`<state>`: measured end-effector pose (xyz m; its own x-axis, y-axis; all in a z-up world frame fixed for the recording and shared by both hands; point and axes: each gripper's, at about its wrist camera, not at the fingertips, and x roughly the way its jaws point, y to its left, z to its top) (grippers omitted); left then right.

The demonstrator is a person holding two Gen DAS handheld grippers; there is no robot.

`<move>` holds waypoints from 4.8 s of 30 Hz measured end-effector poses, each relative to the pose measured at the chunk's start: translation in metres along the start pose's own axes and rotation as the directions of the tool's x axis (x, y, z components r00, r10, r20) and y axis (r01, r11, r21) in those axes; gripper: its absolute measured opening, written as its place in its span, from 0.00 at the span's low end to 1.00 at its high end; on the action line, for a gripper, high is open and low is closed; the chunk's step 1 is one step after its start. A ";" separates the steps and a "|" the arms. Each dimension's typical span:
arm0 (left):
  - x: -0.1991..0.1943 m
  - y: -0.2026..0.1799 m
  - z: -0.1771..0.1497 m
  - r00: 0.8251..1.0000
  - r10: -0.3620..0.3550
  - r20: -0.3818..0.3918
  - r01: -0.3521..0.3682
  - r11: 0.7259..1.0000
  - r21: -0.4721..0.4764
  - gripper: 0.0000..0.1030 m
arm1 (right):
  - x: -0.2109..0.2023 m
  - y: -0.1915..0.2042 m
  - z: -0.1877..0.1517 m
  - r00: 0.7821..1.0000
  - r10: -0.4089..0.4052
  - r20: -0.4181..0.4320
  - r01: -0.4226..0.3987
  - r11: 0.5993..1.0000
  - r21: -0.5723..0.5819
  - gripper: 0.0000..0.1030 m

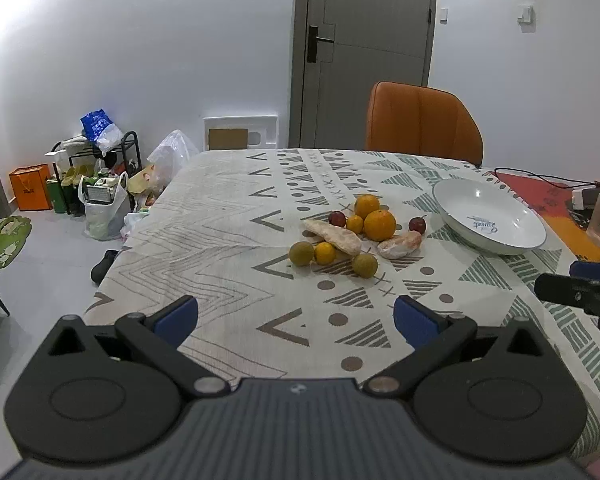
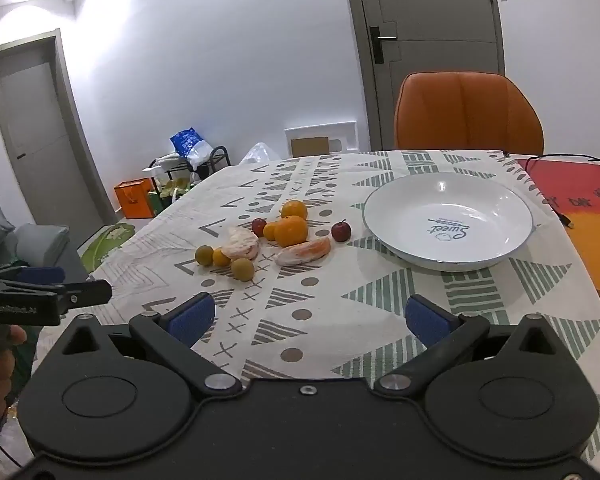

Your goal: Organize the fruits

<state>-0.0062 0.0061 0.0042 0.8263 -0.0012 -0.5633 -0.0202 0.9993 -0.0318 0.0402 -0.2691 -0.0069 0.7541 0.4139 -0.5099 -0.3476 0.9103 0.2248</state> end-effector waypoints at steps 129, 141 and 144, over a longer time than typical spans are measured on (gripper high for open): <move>0.144 0.023 0.035 0.993 -0.064 -0.099 0.051 0.990 -0.129 0.38 | 0.134 0.001 0.027 0.990 0.085 -0.112 -0.092 0.994 -0.055 1.00; 0.150 0.033 0.028 0.990 -0.087 -0.113 0.066 0.981 -0.180 0.21 | 0.151 0.011 0.030 0.989 0.089 -0.122 -0.098 0.993 -0.067 0.97; 0.144 0.039 0.027 0.992 -0.071 -0.107 0.050 0.981 -0.190 0.21 | 0.156 0.012 0.030 0.988 0.088 -0.129 -0.097 0.993 -0.066 0.94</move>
<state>0.1268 0.0455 -0.0562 0.7608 -0.0766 -0.6445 -0.0852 0.9727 -0.2161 0.1705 -0.1935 -0.0593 0.6428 0.4876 -0.5908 -0.4552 0.8635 0.2174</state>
